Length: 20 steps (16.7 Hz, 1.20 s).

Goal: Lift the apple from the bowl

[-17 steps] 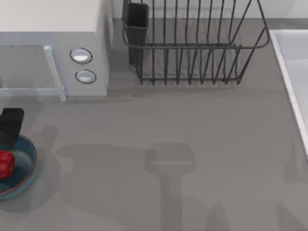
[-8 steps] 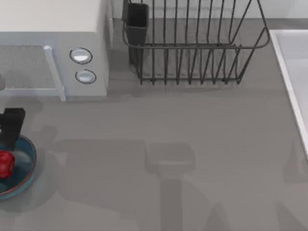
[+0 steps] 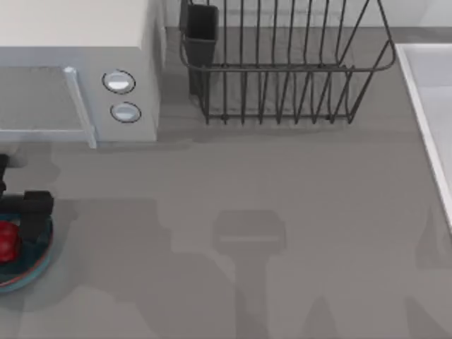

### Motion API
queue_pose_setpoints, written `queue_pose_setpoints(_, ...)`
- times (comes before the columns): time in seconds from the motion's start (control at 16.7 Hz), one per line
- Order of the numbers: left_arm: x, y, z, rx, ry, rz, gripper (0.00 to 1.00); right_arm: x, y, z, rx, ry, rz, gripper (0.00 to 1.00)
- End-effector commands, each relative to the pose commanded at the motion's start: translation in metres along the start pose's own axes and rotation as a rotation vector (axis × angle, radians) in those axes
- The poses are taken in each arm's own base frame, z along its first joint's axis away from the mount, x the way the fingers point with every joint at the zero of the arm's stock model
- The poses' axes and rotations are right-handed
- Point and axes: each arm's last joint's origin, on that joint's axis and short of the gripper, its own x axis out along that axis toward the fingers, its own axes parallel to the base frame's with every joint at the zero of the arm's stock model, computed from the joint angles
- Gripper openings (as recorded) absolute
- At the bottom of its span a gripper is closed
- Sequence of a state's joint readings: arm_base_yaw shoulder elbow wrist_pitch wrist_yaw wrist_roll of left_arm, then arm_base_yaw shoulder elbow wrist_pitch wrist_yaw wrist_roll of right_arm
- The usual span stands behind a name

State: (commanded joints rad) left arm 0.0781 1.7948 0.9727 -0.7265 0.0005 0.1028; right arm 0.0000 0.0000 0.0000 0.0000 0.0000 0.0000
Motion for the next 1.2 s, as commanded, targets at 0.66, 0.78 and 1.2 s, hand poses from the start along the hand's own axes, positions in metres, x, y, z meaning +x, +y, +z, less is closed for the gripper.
queue_pose_setpoints(0.66, 0.027, 0.000, -0.006, -0.001, 0.022, -0.002, 0.70, 0.000, 0.000, 0.000, 0.000, 0.000, 0.000, 1.00)
queue_pose_setpoints(0.78, 0.027, 0.000, -0.006, -0.001, 0.022, -0.002, 0.55, 0.000, 0.000, 0.000, 0.000, 0.000, 0.000, 1.00)
queue_pose_setpoints(1.2, 0.027, 0.000, -0.006, -0.001, 0.022, -0.002, 0.02, 0.000, 0.000, 0.000, 0.000, 0.000, 0.000, 1.00)
